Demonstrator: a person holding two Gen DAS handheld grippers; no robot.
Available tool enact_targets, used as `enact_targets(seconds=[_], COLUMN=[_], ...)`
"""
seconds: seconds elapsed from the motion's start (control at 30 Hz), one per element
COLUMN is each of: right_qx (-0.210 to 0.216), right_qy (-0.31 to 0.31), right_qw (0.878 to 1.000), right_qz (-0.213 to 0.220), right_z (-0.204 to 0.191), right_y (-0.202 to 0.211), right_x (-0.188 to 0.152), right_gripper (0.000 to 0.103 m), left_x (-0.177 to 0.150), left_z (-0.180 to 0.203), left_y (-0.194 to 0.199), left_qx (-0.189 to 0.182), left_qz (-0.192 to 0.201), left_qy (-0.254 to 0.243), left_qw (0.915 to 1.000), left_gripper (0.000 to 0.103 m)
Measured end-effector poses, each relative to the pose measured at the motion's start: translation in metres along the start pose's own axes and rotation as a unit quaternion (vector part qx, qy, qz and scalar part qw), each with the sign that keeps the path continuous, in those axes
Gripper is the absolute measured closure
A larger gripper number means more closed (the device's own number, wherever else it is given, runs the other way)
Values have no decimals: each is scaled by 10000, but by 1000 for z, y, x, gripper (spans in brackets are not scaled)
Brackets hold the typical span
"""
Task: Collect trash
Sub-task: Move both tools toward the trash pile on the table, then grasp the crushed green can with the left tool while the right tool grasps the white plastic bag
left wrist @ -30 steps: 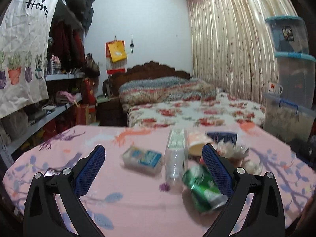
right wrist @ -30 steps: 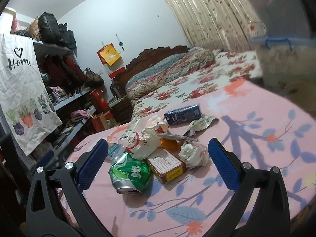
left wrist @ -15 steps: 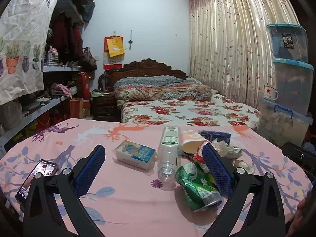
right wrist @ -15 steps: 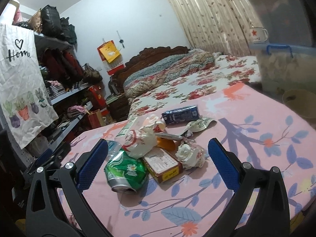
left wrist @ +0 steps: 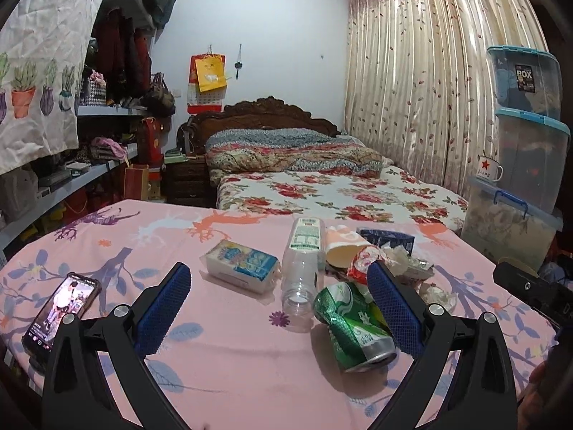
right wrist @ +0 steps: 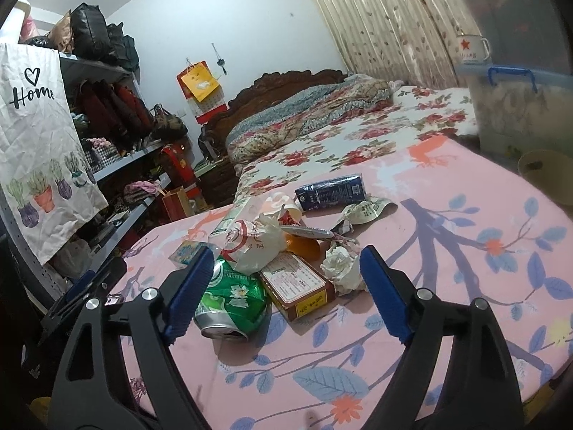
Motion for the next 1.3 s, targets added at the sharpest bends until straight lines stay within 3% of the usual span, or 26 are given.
enact_targets(seconds=[0.07,0.17,0.53,0.83,0.93,1.07,1.13,1.23,1.3], right_qx=[-9,-25,-23,-118,-160,-42,20,100,304], right_qy=[-25,-40,-73,-151,-145,39,50,-14,-143], right_qw=[10000,10000,10000,9998,9997,9997,9989,9982,9963], right_qz=[-11,15,-34,-105,-83,-257,-457,-594,-793], right_z=[1,2,4,7,8,8,11,13,15], right_y=[0,1,-1,-4,-2,-8,-16,-24,-36], right_x=[-1,0,-1,-4,-3,-5,-8,-9,-6], right_gripper=[8,5,4,5,16,49,56,57,54], left_x=[-1,-2,-6,-4,-1,-4,-11,-26,-34], left_z=[1,1,9,-3,-11,-3,3,8,12], left_y=[-1,0,1,-7,-15,-35,-50,-71,-84], left_qx=[-9,-11,-12,111,-80,-778,-1005,-1211,-1339], left_qz=[-29,-28,-102,-289,-547,-1108,-1482,-1923,-2167], left_qy=[-7,-10,-187,-58,196,349,452,540,563], left_qw=[10000,10000,9998,9995,9983,9902,9828,9723,9654], left_gripper=[9,9,9,9,9,9,9,11,18])
Point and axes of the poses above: each gripper's, at about its wrist camera, not at the fingertips, and y roughly against the way its jaws point, z to its right, x to its top, the point moved 3 cm from there along -y, roughly the way its jaws point, and after that the axes turned 5 degrees about z, right-handed, at the moved point
